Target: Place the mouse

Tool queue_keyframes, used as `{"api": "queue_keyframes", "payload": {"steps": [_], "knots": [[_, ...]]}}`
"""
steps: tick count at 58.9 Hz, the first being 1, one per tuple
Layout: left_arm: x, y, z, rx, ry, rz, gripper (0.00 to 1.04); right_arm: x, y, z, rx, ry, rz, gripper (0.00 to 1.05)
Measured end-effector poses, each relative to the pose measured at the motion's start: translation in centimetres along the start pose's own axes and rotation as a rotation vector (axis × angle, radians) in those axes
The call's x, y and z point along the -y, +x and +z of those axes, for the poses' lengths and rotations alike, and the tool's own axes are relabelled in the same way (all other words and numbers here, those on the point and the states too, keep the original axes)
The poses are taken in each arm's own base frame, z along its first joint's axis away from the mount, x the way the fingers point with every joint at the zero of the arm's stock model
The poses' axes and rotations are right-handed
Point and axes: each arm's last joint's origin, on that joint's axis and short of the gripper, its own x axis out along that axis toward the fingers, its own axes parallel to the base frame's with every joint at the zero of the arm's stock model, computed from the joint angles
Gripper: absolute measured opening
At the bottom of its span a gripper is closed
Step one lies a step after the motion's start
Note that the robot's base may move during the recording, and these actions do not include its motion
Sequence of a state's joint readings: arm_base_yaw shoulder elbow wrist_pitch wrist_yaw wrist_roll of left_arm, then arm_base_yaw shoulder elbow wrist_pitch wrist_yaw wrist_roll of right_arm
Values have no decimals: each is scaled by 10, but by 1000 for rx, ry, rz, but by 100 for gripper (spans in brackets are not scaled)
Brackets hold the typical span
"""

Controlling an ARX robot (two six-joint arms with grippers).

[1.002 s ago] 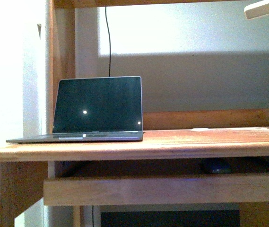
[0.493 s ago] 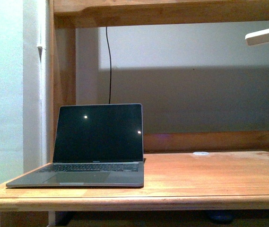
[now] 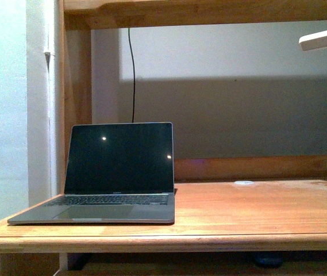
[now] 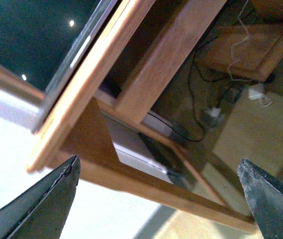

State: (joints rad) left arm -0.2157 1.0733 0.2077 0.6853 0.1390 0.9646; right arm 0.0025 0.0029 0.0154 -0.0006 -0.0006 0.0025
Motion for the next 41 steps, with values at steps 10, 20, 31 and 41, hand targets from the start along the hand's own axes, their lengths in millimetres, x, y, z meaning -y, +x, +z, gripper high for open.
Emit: {"api": "queue_keyframes", "payload": {"steps": [10,20,31,41], "knots": [[-1,49,-9,74,361,3,97,0,0,0,0,0,0,97],[-1,84,-32,87,557,7,97,0,0,0,0,0,0,97],[1,112,-51,85,643,6,97,0,0,0,0,0,0,97],[-6,135,-59,106,678,43,97,0,0,0,0,0,0,97]]}}
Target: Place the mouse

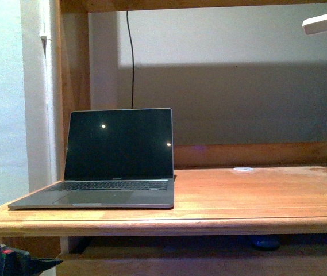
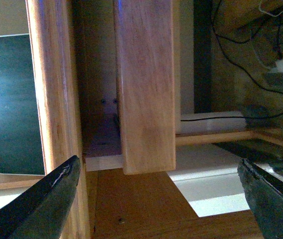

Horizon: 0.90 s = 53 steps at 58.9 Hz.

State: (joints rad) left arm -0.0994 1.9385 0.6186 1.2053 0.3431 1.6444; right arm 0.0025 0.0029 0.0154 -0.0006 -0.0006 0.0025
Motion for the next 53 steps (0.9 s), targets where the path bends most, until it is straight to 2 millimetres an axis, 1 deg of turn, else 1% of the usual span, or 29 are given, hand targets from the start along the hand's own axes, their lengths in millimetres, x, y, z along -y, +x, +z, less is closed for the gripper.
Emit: {"api": "queue_keyframes", "payload": {"steps": [12,22,36,53], "knots": [[6,25,-11,-2,18,10,97,0,0,0,0,0,0,97],[8,41,-16,8,7,18,97,0,0,0,0,0,0,97],[10,60,-20,15,-30,27,97,0,0,0,0,0,0,97],[15,76,-24,-1,-97,2,97,0,0,0,0,0,0,97]]}}
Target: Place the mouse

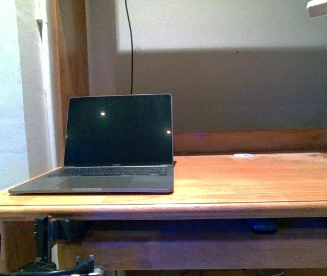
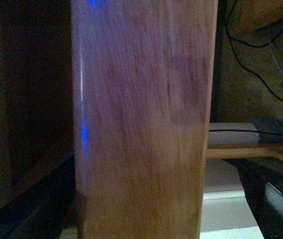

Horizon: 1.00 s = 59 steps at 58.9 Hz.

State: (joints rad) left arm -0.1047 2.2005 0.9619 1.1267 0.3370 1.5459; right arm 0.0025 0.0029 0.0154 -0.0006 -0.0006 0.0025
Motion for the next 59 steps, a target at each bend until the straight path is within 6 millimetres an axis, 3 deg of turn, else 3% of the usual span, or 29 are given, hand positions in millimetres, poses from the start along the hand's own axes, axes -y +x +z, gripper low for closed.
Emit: {"api": "queue_keyframes", "payload": {"steps": [12,27,53,59], "knots": [[3,6,2,-20,-96,-76,97,0,0,0,0,0,0,97],[-16,2,21,-64,-334,-230,97,0,0,0,0,0,0,97],[-51,-65,90,86,-936,-645,97,0,0,0,0,0,0,97],[-57,-74,95,98,-1060,-676,97,0,0,0,0,0,0,97]]}}
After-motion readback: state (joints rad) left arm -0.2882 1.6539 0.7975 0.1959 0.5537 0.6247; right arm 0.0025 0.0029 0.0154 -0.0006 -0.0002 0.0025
